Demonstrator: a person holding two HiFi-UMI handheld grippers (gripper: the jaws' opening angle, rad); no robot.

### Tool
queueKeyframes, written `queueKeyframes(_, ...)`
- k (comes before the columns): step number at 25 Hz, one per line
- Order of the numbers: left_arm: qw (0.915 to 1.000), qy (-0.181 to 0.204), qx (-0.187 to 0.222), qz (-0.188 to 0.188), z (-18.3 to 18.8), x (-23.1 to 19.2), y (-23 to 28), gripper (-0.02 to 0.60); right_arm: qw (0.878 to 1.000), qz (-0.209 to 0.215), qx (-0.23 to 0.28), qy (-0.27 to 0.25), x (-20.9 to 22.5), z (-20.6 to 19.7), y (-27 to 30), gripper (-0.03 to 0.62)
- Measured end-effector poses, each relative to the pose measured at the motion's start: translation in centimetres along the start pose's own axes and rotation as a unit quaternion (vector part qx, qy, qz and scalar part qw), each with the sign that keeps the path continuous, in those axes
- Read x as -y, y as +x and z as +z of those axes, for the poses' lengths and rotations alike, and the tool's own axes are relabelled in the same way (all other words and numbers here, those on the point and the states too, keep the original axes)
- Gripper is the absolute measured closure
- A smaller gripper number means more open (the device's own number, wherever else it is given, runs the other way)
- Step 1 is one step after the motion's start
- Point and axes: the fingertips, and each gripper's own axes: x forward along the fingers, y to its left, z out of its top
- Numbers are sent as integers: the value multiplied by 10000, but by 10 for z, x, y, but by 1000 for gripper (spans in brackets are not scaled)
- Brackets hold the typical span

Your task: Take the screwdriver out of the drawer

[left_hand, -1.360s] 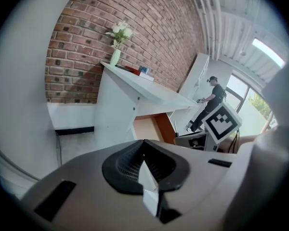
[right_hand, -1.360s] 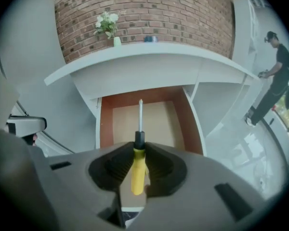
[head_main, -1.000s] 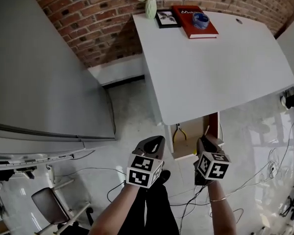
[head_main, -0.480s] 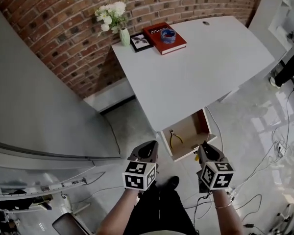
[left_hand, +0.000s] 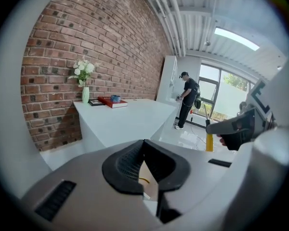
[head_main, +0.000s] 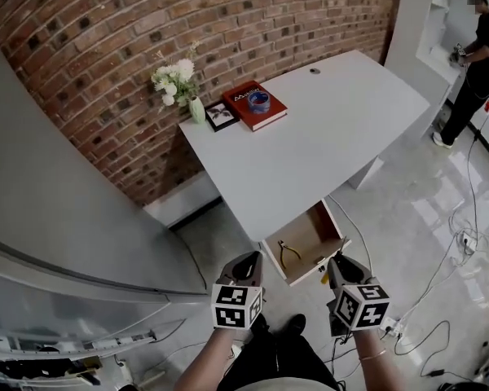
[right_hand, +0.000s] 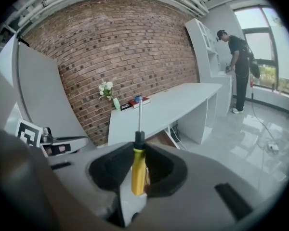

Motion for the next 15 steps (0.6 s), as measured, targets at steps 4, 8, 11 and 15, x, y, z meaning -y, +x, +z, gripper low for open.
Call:
queueKeyframes(4,9998,96,173,-18,18,6,-10,588,9998,-3,198,2,-2,10,-18,516)
queueKeyframes(8,9994,129,309,29,29,7,-20,588,9991,-34,414,-85,-4,22,-35,516)
queueKeyframes(11,9990,181,409,24,39,10,-25,588,9979,-54,633,-157,-4,34,-44,516)
queueKeyframes(15,9986,240,474,7,45,17,-30,588,9962,-62,849,-185,-1,43,-55,516)
